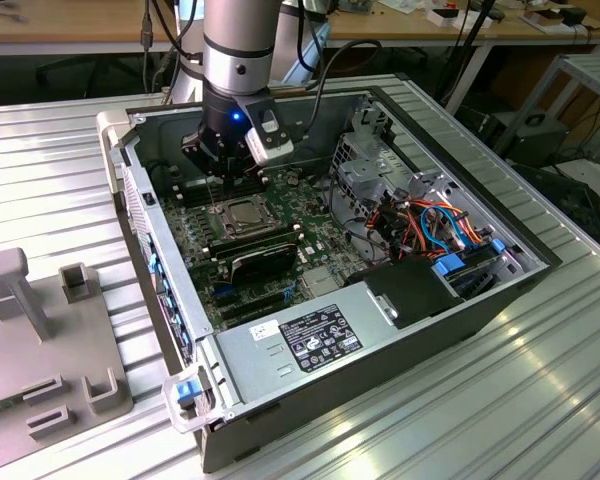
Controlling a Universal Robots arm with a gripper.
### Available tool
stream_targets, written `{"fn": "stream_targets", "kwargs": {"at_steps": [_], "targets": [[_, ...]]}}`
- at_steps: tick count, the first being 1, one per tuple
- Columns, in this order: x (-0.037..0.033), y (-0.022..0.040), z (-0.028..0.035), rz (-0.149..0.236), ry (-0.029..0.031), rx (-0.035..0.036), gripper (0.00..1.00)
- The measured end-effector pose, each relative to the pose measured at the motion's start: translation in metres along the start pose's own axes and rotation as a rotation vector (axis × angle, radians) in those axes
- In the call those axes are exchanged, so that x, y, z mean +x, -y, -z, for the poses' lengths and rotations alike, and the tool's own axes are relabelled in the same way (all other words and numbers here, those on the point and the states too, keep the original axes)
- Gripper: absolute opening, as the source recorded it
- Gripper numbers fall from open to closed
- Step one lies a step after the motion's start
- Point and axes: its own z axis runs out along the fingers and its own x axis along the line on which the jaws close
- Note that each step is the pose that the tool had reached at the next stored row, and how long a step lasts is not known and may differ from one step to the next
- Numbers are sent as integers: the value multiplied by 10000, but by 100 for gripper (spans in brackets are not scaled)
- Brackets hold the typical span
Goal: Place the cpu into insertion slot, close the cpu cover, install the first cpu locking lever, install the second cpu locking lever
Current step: 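Install the first cpu locking lever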
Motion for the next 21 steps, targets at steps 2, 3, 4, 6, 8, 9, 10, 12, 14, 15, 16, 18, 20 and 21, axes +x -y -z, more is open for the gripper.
{"fn": "stream_targets", "kwargs": {"at_steps": [2,3,4,6,8,9,10,12,14,15,16,18,20,21], "targets": [[0,0,0,49,1,0,11],[0,0,0,62,1,0,11],[0,0,0,70,1,-1,11],[3,1,0,81,1,-1,11],[17,6,0,172,2,-2,11],[28,9,0,286,2,-4,11],[36,11,0,425,3,-5,11],[40,13,6,557,3,-3,11],[40,12,22,642,5,-6,11],[42,9,41,694,6,-7,11],[43,6,57,746,8,1,11],[47,6,63,862,16,18,11],[59,9,64,1295,19,19,11],[70,13,64,1484,22,16,11]]}}
